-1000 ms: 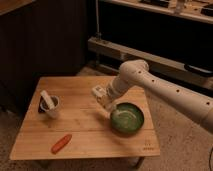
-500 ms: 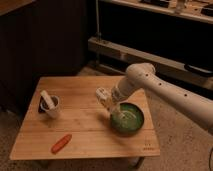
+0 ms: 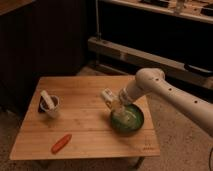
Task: Place the bottle in the ceramic bowl
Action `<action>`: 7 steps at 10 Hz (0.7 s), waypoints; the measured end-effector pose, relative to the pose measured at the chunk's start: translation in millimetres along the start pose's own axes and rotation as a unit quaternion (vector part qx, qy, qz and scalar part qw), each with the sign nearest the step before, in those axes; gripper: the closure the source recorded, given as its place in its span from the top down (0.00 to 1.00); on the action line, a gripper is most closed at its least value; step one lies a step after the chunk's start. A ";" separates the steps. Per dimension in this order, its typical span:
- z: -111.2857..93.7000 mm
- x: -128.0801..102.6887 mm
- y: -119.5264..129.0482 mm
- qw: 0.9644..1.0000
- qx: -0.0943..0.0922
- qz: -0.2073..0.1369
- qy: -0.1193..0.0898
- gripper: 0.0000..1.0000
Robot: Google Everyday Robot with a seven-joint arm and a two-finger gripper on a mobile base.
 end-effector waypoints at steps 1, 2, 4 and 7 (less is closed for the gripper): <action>-2.6 -10.4 7.9 1.000 0.002 0.005 0.007 0.18; -4.7 -16.6 13.4 1.000 0.003 0.009 0.013 0.18; -2.3 -18.5 19.8 0.999 0.014 0.016 0.030 0.18; 0.1 -20.0 22.0 0.999 0.017 0.014 0.036 0.18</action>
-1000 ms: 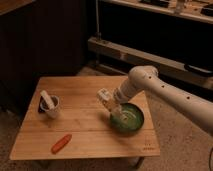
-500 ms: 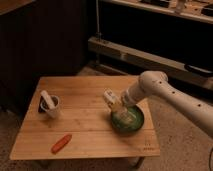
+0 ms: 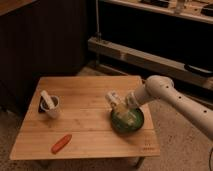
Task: Place the bottle in the ceramic bowl
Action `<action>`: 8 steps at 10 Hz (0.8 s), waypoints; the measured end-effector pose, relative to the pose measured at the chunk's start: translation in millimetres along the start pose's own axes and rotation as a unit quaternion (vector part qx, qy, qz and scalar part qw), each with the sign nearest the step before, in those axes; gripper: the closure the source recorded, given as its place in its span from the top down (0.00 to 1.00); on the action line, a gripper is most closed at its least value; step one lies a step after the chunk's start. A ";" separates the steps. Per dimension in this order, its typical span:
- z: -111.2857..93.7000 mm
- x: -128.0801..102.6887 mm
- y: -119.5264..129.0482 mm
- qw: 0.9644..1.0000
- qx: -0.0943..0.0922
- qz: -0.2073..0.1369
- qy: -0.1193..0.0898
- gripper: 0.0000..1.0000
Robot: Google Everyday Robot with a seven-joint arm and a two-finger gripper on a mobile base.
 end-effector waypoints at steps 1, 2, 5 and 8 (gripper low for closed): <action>2.7 -1.0 -1.0 1.000 0.000 -0.002 0.003 0.18; 4.7 -1.8 -0.3 1.000 0.000 -0.002 0.006 0.18; 8.5 -3.4 2.0 1.000 0.003 -0.003 0.014 0.18; 9.4 -3.5 2.1 1.000 0.004 -0.004 0.015 0.38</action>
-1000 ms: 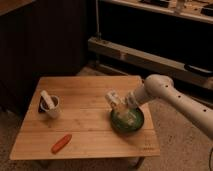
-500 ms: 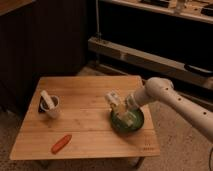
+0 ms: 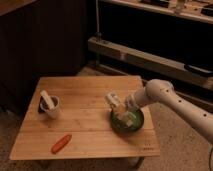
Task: Place the bottle in the ceramic bowl
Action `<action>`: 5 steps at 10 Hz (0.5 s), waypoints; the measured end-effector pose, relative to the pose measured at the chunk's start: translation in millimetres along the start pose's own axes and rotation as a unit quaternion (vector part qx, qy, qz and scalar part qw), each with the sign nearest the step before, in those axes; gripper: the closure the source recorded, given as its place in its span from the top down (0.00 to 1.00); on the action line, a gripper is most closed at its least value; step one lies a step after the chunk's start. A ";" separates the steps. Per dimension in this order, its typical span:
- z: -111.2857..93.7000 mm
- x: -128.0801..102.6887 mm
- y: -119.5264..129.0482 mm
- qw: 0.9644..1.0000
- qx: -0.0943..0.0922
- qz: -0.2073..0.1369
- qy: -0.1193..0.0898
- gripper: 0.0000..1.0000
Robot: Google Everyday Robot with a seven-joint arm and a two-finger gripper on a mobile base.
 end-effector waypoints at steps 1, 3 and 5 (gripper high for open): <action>0.9 0.9 0.2 1.000 0.001 -0.002 0.001 0.46; 1.6 1.0 -0.3 1.000 0.002 -0.003 0.001 0.67; 2.0 1.1 -0.5 1.000 0.003 -0.004 0.002 0.80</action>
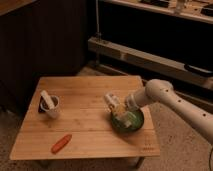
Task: Place the bottle in the ceramic bowl
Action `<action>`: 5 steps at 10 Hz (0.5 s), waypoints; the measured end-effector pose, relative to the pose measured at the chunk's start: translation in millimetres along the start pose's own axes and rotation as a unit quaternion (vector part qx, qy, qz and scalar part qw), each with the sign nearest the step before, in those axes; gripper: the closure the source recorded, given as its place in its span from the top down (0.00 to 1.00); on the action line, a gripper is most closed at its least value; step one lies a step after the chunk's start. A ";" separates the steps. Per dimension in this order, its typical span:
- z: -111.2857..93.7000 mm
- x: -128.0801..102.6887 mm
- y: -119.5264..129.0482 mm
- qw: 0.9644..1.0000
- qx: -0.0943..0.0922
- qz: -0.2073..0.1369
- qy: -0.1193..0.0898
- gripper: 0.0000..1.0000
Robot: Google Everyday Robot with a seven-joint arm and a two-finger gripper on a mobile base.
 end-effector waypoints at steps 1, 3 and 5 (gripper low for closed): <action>-0.1 0.4 0.0 1.000 0.000 -0.001 0.001 0.81; 0.6 1.0 -0.4 1.000 0.001 -0.002 0.002 0.81; 1.0 0.7 -1.0 1.000 0.001 -0.004 0.002 0.81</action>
